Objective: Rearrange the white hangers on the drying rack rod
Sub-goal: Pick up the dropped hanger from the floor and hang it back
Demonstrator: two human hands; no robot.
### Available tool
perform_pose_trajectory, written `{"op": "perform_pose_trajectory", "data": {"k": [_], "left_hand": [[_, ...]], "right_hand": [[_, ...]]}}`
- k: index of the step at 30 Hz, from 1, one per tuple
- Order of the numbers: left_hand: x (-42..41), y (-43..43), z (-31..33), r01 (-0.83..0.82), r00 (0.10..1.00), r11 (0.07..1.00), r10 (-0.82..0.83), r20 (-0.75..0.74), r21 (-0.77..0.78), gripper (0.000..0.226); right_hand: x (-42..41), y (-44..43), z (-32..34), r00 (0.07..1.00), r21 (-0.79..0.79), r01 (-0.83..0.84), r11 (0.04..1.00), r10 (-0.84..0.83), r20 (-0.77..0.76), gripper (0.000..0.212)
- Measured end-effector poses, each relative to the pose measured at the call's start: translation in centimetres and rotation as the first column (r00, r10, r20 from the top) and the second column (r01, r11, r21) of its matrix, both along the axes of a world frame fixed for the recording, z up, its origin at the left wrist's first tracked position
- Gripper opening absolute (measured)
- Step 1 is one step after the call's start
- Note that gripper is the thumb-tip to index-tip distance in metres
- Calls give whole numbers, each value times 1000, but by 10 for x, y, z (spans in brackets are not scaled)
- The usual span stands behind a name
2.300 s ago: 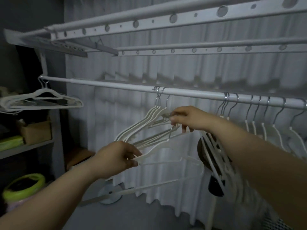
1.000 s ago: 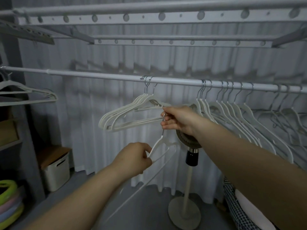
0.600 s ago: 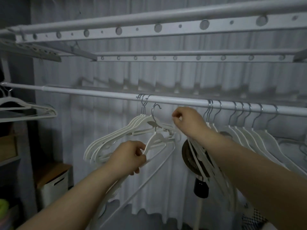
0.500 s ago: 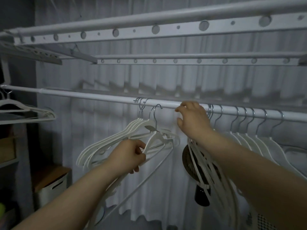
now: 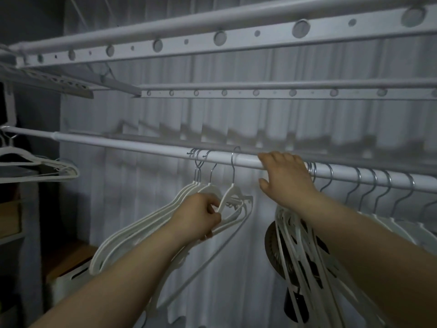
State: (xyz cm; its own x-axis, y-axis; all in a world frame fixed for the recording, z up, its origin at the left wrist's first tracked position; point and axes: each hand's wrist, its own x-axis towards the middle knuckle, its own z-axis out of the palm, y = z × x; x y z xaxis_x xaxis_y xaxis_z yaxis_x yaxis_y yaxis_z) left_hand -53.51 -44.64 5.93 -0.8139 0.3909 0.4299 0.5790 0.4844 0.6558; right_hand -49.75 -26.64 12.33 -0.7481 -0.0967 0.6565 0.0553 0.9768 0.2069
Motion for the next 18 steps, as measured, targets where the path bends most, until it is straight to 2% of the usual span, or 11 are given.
{"op": "perform_pose_trajectory", "data": {"k": [3,6,9,11,13,15,18], "left_hand": [[-6,5,-2,31,999,999,-31,33,-7,20],[-7,4,-2,39,999,998,-40,0,-52,15],[-3,-2,0,-72,989,984,49,-140,-164,22],[0,-11,4,-201,939,971,153,-309,-130,23],[0,-23,7,-262,887,961,204,-415,-89,26],[-3,-34,6,-299,887,938,207,-412,-173,34],[-10,-44,0,-287,929,907,186,-319,-307,44]], "right_hand": [[-2,-7,4,1000,-39,-26,999,26,3,52],[-8,-19,5,997,-49,-74,996,74,3,57],[-15,-31,6,995,-57,-96,994,96,-3,59],[-20,-37,7,995,-60,-95,994,95,-3,60],[-25,-42,8,997,-59,-82,995,82,3,60],[-29,-44,8,998,-56,-61,997,62,13,59],[-34,-46,8,1000,-35,-13,999,14,15,51]]}}
